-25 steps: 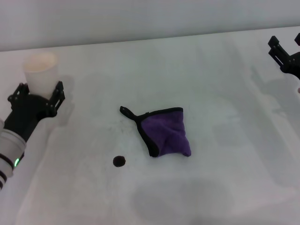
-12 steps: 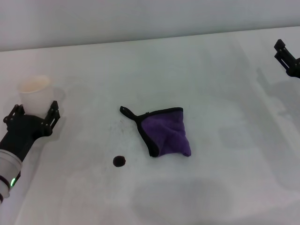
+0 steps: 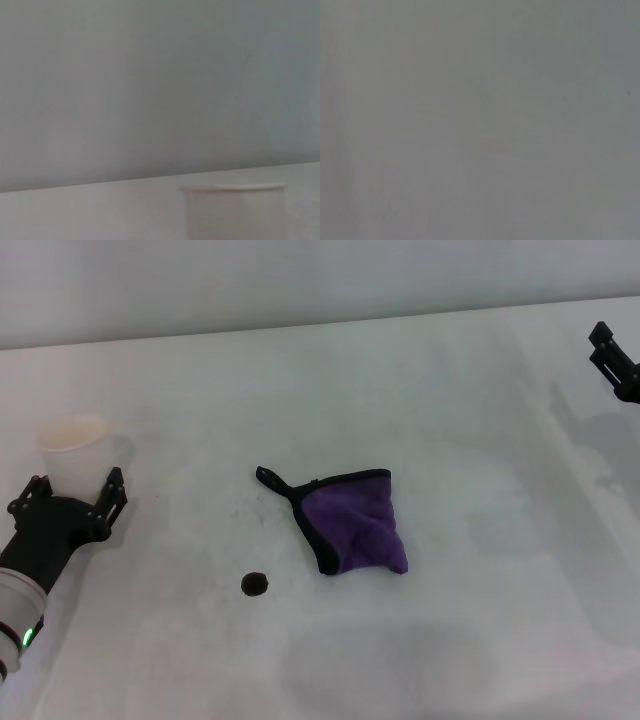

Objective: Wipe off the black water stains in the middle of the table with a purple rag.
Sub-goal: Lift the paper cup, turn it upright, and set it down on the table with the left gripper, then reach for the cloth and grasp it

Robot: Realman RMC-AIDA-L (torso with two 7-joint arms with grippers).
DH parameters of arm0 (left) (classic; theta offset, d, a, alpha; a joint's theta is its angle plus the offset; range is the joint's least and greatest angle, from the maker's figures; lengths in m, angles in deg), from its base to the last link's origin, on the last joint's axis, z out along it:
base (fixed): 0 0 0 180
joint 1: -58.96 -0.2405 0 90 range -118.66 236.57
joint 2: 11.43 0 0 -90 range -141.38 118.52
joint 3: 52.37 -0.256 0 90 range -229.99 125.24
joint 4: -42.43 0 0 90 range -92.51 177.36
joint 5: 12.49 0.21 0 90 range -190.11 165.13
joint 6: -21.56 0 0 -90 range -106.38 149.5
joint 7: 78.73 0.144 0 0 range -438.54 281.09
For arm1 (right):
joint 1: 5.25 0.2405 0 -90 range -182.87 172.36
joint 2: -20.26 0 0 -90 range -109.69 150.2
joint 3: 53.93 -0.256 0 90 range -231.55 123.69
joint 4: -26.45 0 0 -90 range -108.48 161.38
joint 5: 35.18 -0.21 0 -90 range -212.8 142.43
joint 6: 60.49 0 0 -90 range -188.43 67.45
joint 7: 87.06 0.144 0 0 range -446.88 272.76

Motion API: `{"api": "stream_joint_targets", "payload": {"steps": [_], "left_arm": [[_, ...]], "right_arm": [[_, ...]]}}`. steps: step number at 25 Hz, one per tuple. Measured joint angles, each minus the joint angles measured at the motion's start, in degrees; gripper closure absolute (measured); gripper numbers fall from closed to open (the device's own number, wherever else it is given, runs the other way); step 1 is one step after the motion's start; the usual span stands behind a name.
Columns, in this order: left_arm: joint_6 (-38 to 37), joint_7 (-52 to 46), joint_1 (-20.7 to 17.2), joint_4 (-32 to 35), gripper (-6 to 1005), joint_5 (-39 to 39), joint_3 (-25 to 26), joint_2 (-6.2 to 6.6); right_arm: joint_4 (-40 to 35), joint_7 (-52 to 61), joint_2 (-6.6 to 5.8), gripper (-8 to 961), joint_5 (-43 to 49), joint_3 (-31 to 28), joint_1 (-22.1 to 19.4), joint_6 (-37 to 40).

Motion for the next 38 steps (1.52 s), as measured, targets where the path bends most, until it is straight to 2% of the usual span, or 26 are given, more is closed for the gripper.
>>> {"api": "stream_joint_targets", "payload": {"steps": [14,26,38], "left_arm": [[0.9,0.0,-1.0,1.5,336,0.0,0.0,-0.01],[-0.4,-0.1,-4.1,4.1,222,-0.5,0.4,0.07],[-12.5,-0.1,-10.9,5.6,106,3.5,0.1,0.31]], "right_arm": [[-0.9,-0.1,-0.09,128,0.0,0.0,-0.5,-0.2],[-1.0,-0.1,-0.09,128,0.0,0.3,-0.6,-0.2],[-0.7,0.3,-0.09,128,-0.2,-0.1,-0.7,0.4]]}}
